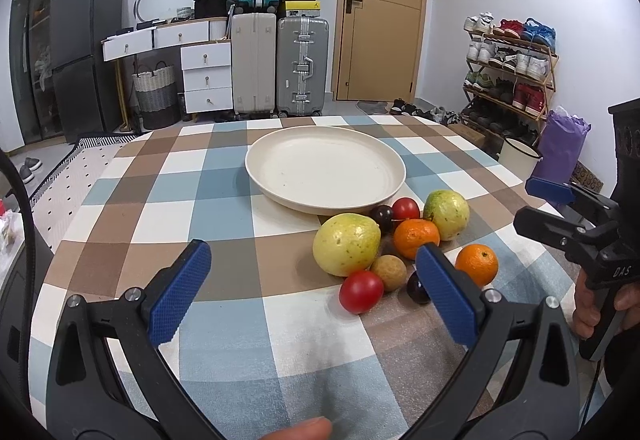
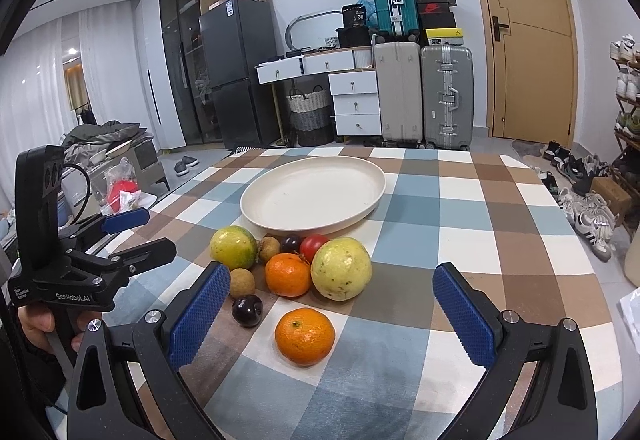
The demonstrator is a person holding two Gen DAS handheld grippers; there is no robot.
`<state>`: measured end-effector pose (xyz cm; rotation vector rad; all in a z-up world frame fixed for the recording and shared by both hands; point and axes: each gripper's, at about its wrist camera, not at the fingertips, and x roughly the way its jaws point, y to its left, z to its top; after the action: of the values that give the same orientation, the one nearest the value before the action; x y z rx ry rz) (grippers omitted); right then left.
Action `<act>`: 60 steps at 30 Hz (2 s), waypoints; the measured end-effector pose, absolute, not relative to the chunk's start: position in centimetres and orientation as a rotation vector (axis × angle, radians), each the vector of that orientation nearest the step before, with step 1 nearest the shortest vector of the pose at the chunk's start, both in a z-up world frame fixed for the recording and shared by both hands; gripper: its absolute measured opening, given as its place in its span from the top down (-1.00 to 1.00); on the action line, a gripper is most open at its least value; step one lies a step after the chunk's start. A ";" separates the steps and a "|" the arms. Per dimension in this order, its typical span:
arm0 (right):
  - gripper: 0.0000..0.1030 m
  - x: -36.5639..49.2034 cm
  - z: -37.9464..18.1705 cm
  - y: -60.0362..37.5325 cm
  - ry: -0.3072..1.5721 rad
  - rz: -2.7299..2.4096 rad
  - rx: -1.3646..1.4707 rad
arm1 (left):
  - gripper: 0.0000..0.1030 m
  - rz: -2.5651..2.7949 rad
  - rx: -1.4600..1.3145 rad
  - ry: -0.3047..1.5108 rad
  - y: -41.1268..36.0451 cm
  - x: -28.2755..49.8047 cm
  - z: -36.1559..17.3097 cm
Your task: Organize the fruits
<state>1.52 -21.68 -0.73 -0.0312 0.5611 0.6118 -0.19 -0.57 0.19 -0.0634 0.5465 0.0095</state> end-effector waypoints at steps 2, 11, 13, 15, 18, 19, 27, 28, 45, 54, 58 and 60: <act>-1.00 1.7 -0.8 -21.6 0.571 0.608 -0.032 | -0.98 0.008 -0.061 0.547 -0.6 -0.2 0.2; -1.00 2.3 -1.1 -21.7 0.602 0.596 -0.033 | -0.98 0.002 -0.064 0.561 -1.0 -0.5 0.0; -1.00 2.5 -1.2 -21.7 0.617 0.580 -0.029 | -0.98 -0.002 -0.071 0.569 -1.1 -0.1 -0.3; -1.00 2.8 -1.3 -21.6 0.628 0.576 -0.024 | -0.98 -0.004 -0.079 0.577 -0.8 0.1 -0.3; -1.00 3.3 -1.5 -21.6 0.658 0.560 -0.025 | -0.98 -0.006 -0.093 0.594 -0.5 0.3 -0.4; -1.00 3.5 -1.7 -21.5 0.680 0.561 -0.024 | -0.98 -0.010 -0.099 0.602 -0.4 0.4 -0.4; -1.00 4.2 -3.3 -21.5 0.793 0.540 -0.024 | -0.98 0.004 -0.110 0.652 0.0 1.4 -0.9; -1.00 4.2 -3.6 -21.4 0.820 0.535 -0.034 | -0.98 0.009 -0.105 0.662 -0.1 1.7 -1.0; -0.62 4.4 -5.3 -19.1 0.928 0.602 -0.097 | -0.92 -0.017 -0.113 0.785 -0.7 7.0 -2.5; -0.32 4.2 -5.4 -18.8 0.933 0.635 -0.096 | -0.41 -0.088 -0.107 0.847 -2.0 9.3 -3.4; -0.07 4.1 -5.4 -18.6 0.932 0.650 -0.101 | -0.05 -0.132 -0.115 0.846 -2.4 9.3 -3.4; 0.15 3.9 -5.4 -18.6 0.932 0.663 -0.097 | 0.02 -0.128 -0.103 0.841 -2.5 9.1 -3.3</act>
<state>3.90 -18.55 -5.36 -0.0969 0.9318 0.6630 9.10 -2.51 -3.35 -0.1032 0.8408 -0.1280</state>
